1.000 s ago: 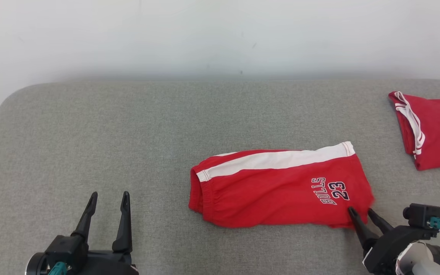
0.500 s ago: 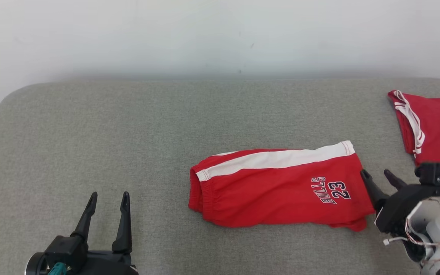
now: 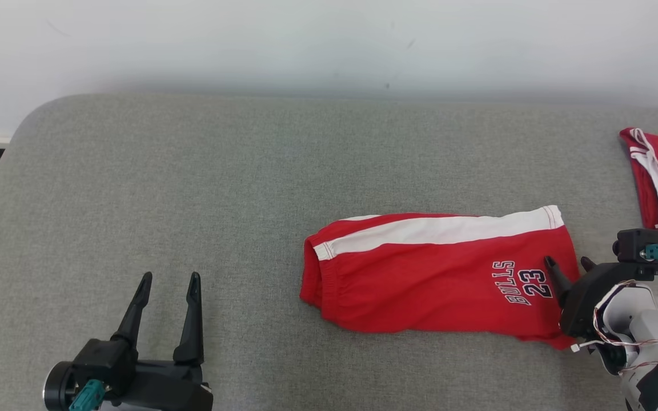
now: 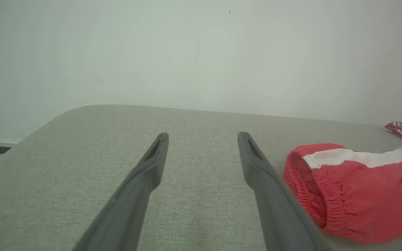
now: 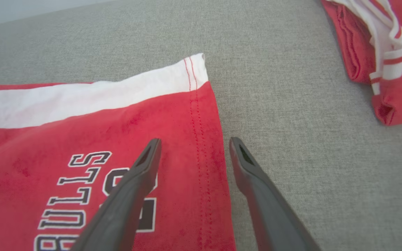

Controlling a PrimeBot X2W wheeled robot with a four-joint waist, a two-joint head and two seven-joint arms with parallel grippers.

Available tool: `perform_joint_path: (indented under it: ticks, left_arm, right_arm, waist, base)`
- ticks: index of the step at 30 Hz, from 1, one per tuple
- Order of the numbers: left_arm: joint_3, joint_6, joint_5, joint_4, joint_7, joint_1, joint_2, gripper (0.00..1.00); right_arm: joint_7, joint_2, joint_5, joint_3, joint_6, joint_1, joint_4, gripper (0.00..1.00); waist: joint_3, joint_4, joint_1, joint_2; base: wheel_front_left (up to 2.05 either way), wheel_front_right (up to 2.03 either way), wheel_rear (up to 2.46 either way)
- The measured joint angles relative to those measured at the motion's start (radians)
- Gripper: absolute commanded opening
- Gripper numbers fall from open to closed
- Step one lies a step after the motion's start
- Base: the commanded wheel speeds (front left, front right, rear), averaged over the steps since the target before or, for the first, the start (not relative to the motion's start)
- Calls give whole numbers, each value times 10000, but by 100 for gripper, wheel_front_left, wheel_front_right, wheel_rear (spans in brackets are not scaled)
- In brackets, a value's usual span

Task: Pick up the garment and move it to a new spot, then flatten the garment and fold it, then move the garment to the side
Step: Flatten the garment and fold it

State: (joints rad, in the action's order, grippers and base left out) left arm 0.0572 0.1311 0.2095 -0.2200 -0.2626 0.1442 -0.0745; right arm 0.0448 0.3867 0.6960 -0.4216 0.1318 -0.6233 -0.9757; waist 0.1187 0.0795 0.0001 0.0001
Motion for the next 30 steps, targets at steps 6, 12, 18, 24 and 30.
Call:
perform_joint_path:
  ticks: [6, 12, 18, 24, 30]
  left_arm:
    - [-36, 0, 4, 4, 0, 152, -17, 100]
    - [-71, 0, 2, 8, 0, 198, -13, 100]
    - [-169, 0, -15, -31, 0, 181, -8, 100]
    - [-167, 0, -63, -90, 0, 36, 0, 100]
    - [-174, 0, -63, -134, 0, -226, -21, 100]
  right_arm:
    - [-48, -199, -115, -38, 0, -370, -848, 100]
    - [102, -407, 146, -157, -31, -523, -1104, 97]
    - [681, -518, 619, -648, -29, -430, -673, 0]
    - [694, -132, 903, -901, -15, -292, -706, 0]
    - [660, 543, 1001, -1122, -15, -221, -777, 0]
  waist:
    - [245, 89, 1, 0]
    - [356, 109, 0, 0]
    - [272, 24, 0, -1]
    - [-65, -97, 0, 0]
    - [-409, -269, 0, 0]
  base:
    - [0, 0, 0]
    - [0, 0, 0]
    - [0, 0, 0]
    - [0, 0, 0]
    - [0, 0, 0]
